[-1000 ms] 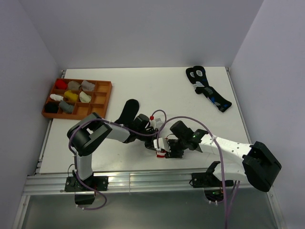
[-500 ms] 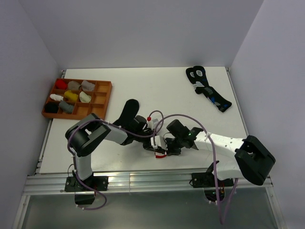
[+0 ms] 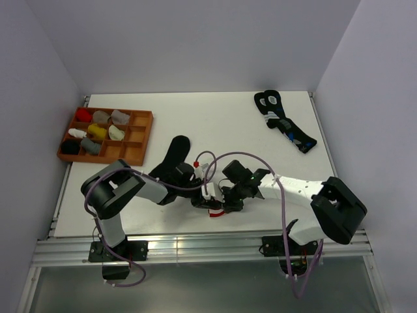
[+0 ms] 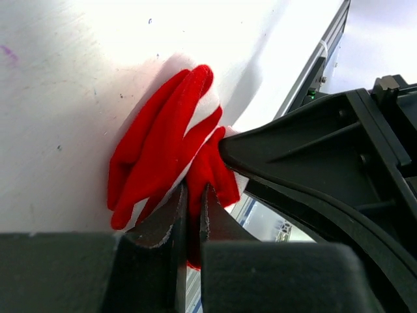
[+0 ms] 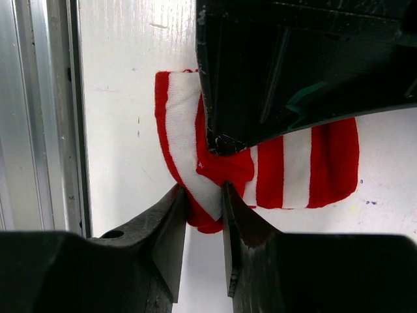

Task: Roll the socks
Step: Roll the sock at the center of the board.

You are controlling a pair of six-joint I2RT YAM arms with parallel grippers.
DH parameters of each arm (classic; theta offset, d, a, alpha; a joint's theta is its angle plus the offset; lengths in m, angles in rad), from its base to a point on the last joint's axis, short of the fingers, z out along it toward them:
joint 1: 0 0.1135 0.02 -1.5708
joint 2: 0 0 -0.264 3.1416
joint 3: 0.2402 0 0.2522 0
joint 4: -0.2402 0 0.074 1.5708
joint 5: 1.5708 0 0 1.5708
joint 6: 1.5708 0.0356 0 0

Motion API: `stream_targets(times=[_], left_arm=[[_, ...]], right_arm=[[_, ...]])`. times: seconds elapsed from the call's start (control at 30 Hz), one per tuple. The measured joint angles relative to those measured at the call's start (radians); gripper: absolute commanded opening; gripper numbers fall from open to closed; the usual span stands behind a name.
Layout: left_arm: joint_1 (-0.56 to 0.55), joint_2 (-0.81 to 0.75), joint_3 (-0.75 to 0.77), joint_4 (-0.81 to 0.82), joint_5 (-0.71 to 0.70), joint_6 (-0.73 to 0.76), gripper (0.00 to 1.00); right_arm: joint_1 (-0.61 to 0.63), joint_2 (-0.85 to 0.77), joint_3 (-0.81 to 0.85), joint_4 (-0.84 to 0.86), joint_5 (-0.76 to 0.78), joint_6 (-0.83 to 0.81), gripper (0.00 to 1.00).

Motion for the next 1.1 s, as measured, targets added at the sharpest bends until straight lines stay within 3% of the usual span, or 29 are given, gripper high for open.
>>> stream_targets(times=[0.27,0.63,0.77,1.1], left_arm=[[-0.005,-0.008,-0.025,0.046,-0.024,-0.003,0.12],[-0.023,-0.018,-0.048,0.092,-0.082,0.0,0.24],[-0.033,-0.044,-0.068,0.101,-0.145,0.0,0.3],[-0.051,-0.144,-0.133,0.106,-0.336,0.038,0.31]], right_arm=[[0.0,0.032,0.035,-0.036,-0.001,0.001,0.14],[-0.024,0.103,0.104,-0.113,-0.027,-0.005,0.12],[-0.054,0.151,0.147,-0.164,-0.07,-0.019,0.12],[-0.121,0.252,0.233,-0.264,-0.156,-0.023,0.12]])
